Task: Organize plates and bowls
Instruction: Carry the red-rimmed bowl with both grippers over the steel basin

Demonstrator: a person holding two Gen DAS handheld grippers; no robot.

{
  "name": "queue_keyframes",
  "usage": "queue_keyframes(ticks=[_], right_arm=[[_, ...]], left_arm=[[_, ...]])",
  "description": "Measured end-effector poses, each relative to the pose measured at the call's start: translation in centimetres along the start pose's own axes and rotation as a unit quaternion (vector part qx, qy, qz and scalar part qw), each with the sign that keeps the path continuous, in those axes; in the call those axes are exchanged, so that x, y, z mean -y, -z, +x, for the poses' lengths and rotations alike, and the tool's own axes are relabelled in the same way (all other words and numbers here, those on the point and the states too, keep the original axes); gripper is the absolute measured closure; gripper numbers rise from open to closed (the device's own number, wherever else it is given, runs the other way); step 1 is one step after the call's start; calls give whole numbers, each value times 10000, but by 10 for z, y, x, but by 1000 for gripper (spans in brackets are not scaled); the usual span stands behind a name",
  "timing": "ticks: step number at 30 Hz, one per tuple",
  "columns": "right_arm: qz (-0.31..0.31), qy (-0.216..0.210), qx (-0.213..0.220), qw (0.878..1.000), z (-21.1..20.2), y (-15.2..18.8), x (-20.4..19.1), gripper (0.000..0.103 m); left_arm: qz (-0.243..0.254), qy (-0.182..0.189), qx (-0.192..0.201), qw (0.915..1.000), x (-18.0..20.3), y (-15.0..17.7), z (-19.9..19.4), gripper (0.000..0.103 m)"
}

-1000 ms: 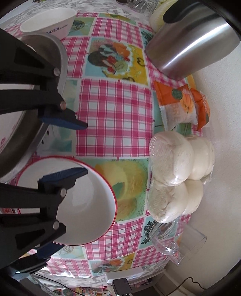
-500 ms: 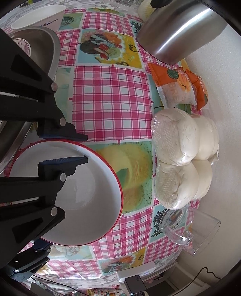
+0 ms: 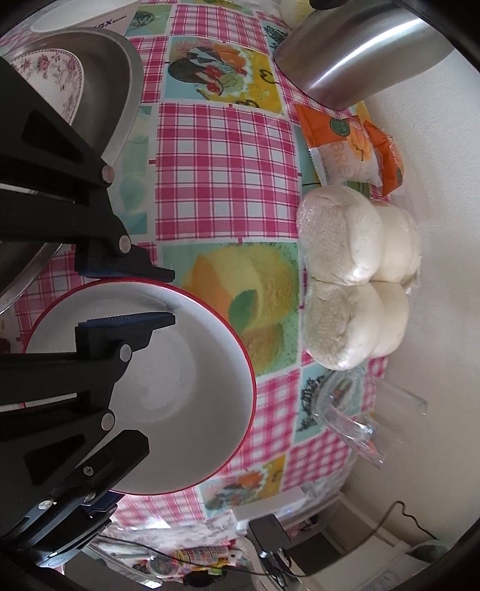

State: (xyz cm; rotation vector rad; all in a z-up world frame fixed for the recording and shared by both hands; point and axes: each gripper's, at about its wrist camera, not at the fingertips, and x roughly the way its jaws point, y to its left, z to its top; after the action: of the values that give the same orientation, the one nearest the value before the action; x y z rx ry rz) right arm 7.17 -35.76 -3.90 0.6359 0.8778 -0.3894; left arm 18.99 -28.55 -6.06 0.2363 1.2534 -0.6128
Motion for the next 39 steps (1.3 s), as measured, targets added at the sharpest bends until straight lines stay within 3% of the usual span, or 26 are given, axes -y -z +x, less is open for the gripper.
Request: queue_keyframes(ticks=[6, 13, 23, 33, 39], right_arm=[[-47, -107, 279, 9995, -25, -3, -7, 78], [-506, -108, 383, 9979, -43, 2, -39, 78], [-1193, -320, 257, 9920, -55, 25, -97, 78], [-1755, -384, 27, 9837, -68, 57, -144, 78], [-1868, -364, -78, 9817, -73, 73, -161, 78]], left_arm=[[-72, 254, 395, 9989, -5, 5, -30, 86], [-653, 570, 772, 9932, -40, 18, -62, 86], [-1336, 531, 1279, 9813, -97, 57, -101, 86], [-2127, 877, 1336, 9640, -146, 104, -119, 87], [-2274, 985, 1451, 9579, -163, 126, -137, 87]])
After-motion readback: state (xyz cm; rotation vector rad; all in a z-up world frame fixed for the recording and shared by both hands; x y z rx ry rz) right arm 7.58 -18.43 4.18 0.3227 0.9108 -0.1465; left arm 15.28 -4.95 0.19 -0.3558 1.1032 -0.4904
